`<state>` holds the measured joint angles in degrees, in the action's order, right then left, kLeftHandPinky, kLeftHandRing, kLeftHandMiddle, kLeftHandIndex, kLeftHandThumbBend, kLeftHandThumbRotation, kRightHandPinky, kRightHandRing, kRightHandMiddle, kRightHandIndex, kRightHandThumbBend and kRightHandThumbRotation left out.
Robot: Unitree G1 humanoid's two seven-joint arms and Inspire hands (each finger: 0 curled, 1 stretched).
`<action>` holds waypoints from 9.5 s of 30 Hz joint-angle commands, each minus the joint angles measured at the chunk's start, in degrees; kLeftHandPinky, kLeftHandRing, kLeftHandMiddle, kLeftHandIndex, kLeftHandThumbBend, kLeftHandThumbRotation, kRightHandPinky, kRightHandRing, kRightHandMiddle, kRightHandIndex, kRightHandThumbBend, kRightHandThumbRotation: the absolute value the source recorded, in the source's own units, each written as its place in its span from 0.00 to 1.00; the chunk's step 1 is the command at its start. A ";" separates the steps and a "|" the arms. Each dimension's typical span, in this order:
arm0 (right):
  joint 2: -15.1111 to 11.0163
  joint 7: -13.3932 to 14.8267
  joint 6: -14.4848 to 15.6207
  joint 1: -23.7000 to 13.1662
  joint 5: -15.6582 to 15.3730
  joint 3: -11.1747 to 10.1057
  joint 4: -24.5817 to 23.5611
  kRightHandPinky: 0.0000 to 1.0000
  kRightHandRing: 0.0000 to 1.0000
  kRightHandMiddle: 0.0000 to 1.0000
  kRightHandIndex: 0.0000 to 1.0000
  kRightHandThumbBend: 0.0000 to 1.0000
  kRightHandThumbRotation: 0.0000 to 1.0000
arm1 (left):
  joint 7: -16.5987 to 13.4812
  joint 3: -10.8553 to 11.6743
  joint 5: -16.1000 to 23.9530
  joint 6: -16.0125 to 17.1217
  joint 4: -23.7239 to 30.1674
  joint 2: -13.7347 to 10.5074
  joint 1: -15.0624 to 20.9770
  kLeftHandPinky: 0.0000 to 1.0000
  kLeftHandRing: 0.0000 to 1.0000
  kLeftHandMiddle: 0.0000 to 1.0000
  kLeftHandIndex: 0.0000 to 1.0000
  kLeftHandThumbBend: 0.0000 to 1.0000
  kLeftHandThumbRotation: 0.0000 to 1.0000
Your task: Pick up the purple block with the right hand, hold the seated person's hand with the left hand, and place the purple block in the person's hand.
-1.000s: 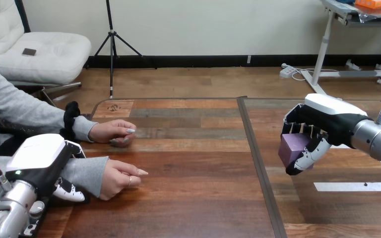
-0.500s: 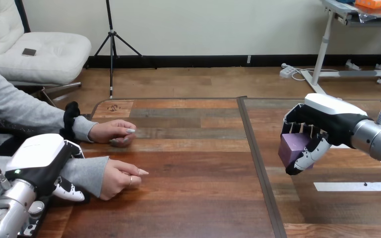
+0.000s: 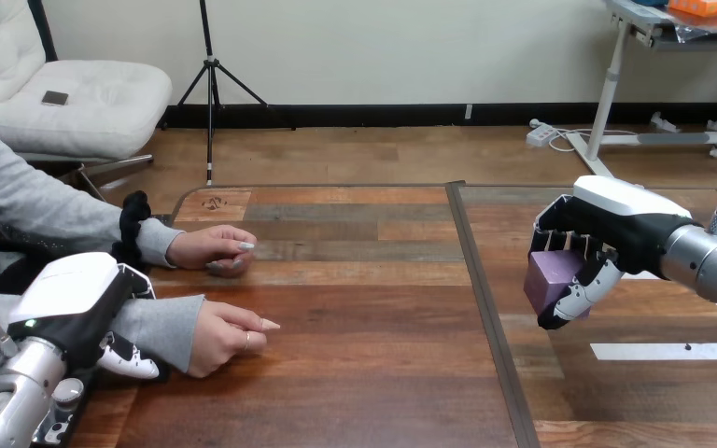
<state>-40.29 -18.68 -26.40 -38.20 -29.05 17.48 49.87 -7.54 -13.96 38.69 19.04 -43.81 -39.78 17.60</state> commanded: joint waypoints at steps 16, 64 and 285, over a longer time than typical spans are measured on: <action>0.34 0.92 0.66 -2.06 1.39 -1.67 -0.92 0.34 0.39 0.44 0.44 0.79 0.00 | -1.81 -1.26 0.30 0.04 -1.45 0.86 1.32 0.25 0.32 0.39 0.39 0.84 0.00; 0.46 0.57 0.76 -1.96 1.40 -1.45 -1.23 0.36 0.41 0.46 0.44 0.79 0.00 | -3.17 -2.58 0.76 1.67 -1.74 0.82 1.71 0.21 0.27 0.34 0.33 0.84 0.00; 24.70 9.56 1.42 -6.59 -2.70 3.75 -2.24 0.31 0.36 0.42 0.43 0.77 0.00 | 1.73 3.25 -4.99 0.97 21.91 12.07 7.22 0.19 0.23 0.27 0.28 0.77 0.00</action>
<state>-17.04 -10.94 -24.73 -36.84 -32.02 21.72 47.88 -5.29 -10.53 35.68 18.33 -25.23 -30.78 16.78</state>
